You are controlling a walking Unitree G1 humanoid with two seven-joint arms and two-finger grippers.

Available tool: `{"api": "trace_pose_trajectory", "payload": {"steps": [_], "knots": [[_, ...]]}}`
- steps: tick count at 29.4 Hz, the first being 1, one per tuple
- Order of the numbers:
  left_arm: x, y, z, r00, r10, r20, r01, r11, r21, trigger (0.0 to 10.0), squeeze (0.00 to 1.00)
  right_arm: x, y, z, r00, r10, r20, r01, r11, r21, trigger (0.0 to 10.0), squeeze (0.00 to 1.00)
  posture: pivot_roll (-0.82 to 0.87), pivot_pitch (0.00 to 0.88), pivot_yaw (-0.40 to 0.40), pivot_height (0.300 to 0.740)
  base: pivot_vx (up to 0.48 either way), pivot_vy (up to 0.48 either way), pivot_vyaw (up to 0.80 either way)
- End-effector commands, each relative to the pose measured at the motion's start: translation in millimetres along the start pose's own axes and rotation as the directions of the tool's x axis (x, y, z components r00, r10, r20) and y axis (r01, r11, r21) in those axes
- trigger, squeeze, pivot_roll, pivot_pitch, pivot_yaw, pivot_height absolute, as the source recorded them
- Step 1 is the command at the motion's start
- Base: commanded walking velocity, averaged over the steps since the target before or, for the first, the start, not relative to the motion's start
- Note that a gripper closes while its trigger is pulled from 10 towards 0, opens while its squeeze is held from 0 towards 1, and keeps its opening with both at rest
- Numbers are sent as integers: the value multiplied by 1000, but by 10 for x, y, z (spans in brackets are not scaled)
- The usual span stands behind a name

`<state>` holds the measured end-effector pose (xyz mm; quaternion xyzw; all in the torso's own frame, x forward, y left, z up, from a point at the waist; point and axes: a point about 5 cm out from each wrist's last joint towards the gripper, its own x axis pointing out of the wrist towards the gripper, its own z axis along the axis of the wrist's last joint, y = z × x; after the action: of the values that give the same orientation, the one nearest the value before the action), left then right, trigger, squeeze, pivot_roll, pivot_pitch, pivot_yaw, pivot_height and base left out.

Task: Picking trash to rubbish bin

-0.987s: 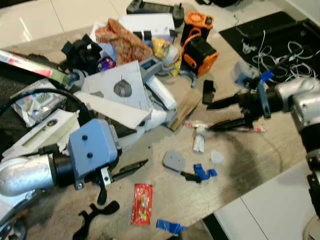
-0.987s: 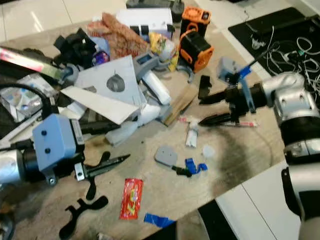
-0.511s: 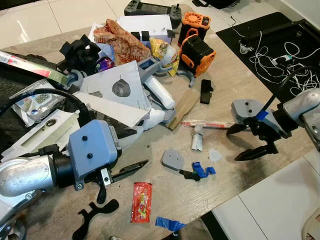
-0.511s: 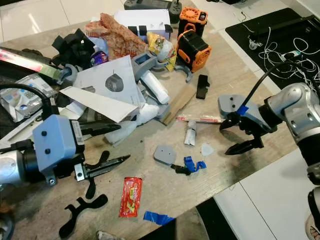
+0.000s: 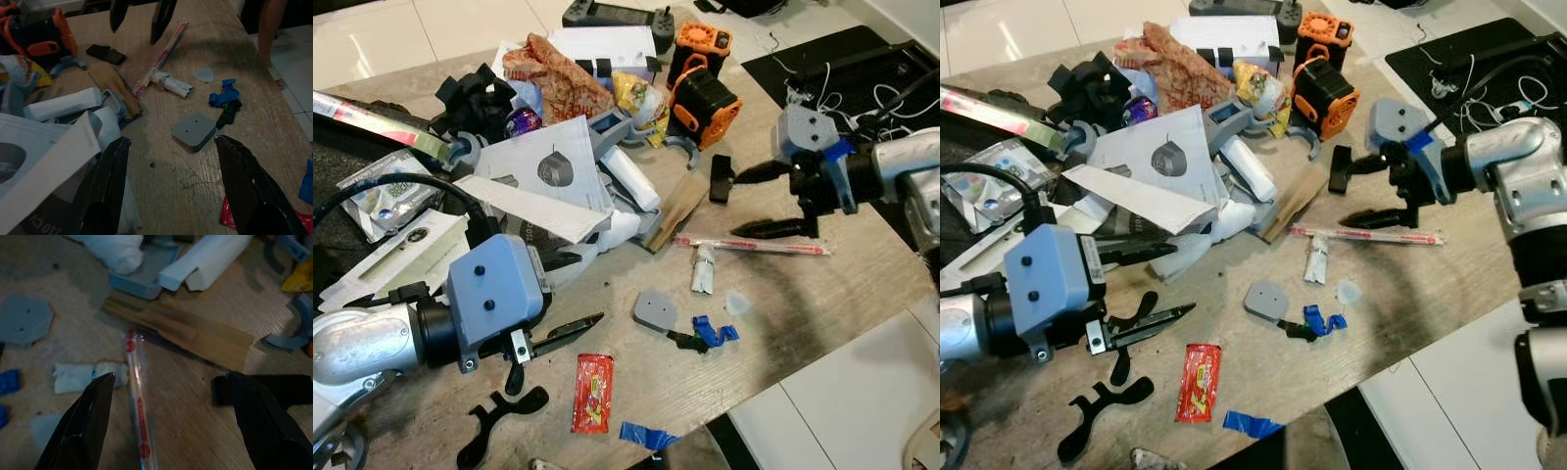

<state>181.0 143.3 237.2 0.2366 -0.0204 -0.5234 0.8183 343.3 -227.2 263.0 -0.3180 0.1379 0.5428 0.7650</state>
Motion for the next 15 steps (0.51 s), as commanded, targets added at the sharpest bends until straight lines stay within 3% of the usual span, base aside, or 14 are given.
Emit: {"api": "trace_pose_trajectory", "payload": {"steps": [1, 2, 7, 9, 11, 15], "knots": [[20, -63, 9, 1000, -24, 12, 24, 1000, -7, 10000, 0, -48, 1, -80, 999, -16, -39, 17, 1000, 14, 10000, 0, -100, 274, -21, 740, 0, 0, 0], [15, -67, 11, 1000, -24, 11, 24, 1000, -8, 10000, 0, -44, 128, -295, 982, 72, -174, -67, 997, 34, 10000, 0, -99, 277, -22, 740, 0, 0, 0], [13, -67, 12, 1000, -24, 10, 24, 1000, -9, 10000, 0, -47, 207, -376, 969, 127, -214, -118, 992, 55, 10000, 0, -97, 277, -23, 740, 0, 0, 0], [19, -73, 14, 1000, -27, 12, 27, 1000, -11, 10000, 0, -46, 378, -469, 942, 247, -228, -223, 967, 126, 10000, 0, -96, 278, -21, 740, 0, 0, 0], [22, -77, 14, 1000, -28, 13, 29, 1000, -12, 10000, 0, -53, 436, -499, 929, 287, -234, -257, 955, 150, 10000, 0, -96, 278, -21, 740, 0, 0, 0], [25, -72, 11, 999, -29, 12, 30, 999, -12, 10000, 0, -95, 519, -633, 882, 324, -342, -287, 945, 156, 10000, 0, -100, 278, -17, 740, 0, 0, 0]]}}
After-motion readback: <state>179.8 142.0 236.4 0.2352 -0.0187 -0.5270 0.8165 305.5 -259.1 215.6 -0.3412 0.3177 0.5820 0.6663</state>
